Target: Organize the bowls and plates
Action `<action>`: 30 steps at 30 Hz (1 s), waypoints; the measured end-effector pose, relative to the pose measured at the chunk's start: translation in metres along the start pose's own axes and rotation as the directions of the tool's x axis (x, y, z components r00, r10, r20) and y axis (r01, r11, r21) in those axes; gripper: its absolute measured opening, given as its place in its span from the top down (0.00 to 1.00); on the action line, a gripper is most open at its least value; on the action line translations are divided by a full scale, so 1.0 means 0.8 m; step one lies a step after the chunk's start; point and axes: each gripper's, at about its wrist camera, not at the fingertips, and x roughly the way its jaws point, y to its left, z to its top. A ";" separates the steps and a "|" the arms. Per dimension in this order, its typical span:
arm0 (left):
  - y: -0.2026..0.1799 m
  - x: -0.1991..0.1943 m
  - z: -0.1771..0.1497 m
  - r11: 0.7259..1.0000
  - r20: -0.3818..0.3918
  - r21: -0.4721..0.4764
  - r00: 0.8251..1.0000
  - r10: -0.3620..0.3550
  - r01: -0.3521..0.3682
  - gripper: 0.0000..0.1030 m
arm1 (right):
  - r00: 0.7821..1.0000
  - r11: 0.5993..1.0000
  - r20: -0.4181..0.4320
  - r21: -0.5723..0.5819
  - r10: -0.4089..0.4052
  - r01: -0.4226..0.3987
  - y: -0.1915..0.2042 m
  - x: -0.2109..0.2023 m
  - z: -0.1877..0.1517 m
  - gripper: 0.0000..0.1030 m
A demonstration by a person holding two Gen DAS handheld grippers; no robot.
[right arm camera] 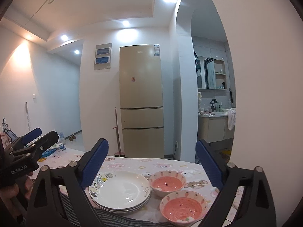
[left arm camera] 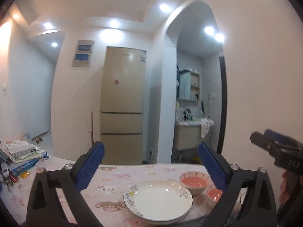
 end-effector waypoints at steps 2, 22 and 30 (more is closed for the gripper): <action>-0.010 0.000 0.001 0.999 -0.028 0.017 0.999 -0.042 0.043 0.22 | 1.000 1.000 -0.007 0.005 -0.003 0.003 -0.008 -0.004 -0.003 0.16; -0.098 0.025 -0.028 0.989 -0.222 -0.007 0.964 -0.147 0.149 0.00 | 0.994 0.997 -0.076 0.020 -0.077 0.079 -0.073 -0.048 -0.029 0.24; -0.133 0.077 -0.059 0.980 -0.396 -0.045 0.897 -0.196 0.194 0.00 | 0.972 0.991 -0.198 0.024 -0.128 0.135 -0.117 -0.037 -0.045 0.27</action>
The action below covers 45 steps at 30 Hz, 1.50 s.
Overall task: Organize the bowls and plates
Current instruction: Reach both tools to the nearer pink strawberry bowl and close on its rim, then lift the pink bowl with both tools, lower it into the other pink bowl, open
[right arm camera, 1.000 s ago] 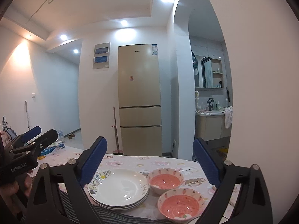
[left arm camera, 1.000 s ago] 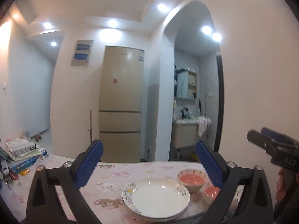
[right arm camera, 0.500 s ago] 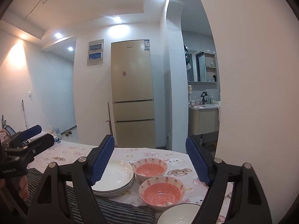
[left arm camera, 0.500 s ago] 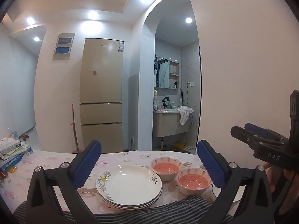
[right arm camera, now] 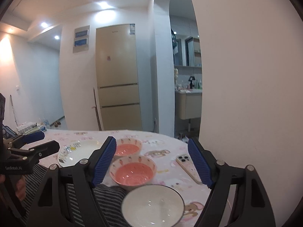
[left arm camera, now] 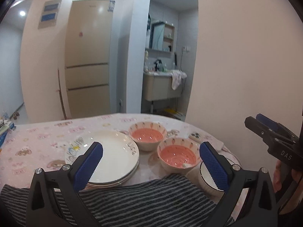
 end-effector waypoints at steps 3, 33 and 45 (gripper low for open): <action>-0.005 0.040 0.006 0.999 -0.107 0.022 0.994 0.034 -0.032 0.00 | 0.995 0.998 -0.081 0.026 0.065 -0.063 -0.016 0.031 0.005 0.30; 0.000 0.272 -0.019 0.987 -0.670 -0.157 0.736 -0.098 -0.011 0.88 | 0.487 0.984 -0.867 0.019 0.104 -0.176 -0.013 0.295 -0.056 0.91; -0.001 0.251 0.007 0.990 -0.645 -0.135 0.762 -0.061 -0.036 0.89 | 0.557 0.984 -0.825 -0.002 0.099 -0.177 0.001 0.288 -0.003 0.93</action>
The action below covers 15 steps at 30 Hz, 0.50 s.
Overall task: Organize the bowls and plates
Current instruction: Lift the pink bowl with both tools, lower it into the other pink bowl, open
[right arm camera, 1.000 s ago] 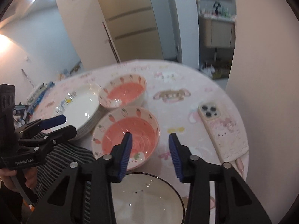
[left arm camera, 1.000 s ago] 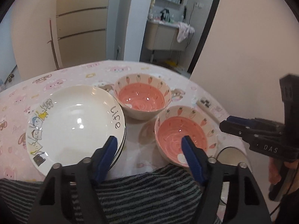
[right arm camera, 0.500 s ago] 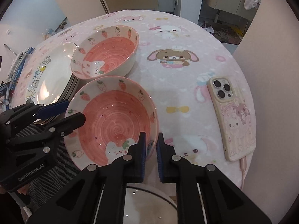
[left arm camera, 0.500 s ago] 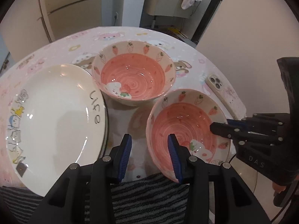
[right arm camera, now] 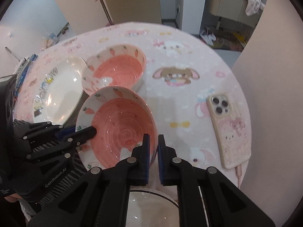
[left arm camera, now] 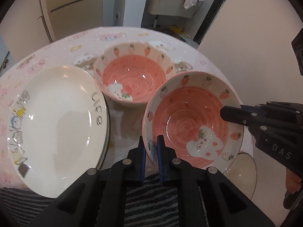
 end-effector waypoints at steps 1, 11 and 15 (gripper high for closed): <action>0.000 -0.007 0.003 1.000 0.011 0.000 1.000 0.001 -0.001 0.89 | 1.000 1.000 0.013 -0.003 -0.005 0.005 0.002 -0.006 0.003 0.93; 0.026 -0.094 0.053 0.998 0.170 -0.058 0.985 0.031 -0.022 0.89 | 0.982 0.998 0.182 0.004 0.053 -0.055 0.024 -0.067 0.056 0.93; 0.033 -0.108 0.073 0.995 0.220 -0.035 0.971 0.094 -0.089 0.89 | 0.975 0.999 0.215 0.002 0.049 -0.051 0.036 -0.069 0.083 0.93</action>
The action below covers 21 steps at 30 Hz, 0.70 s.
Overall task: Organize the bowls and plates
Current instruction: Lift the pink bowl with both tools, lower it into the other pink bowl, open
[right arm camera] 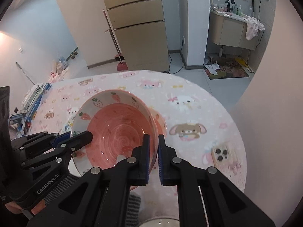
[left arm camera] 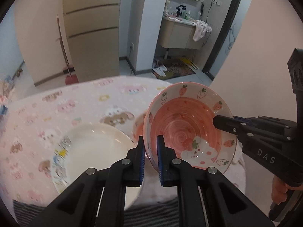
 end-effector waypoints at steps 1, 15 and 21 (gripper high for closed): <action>0.001 0.003 0.003 1.000 0.003 0.009 1.000 0.012 -0.012 0.89 | 1.000 1.000 0.002 -0.003 -0.002 0.002 0.003 0.004 0.006 0.93; 0.010 0.108 -0.003 0.993 -0.104 0.095 0.992 0.075 -0.065 0.87 | 0.992 0.992 -0.058 -0.055 -0.114 0.111 0.013 0.091 0.026 0.92; -0.002 0.119 -0.007 0.990 -0.100 0.121 0.991 0.085 -0.073 0.87 | 0.988 0.988 -0.064 -0.066 -0.143 0.139 0.003 0.101 0.016 0.92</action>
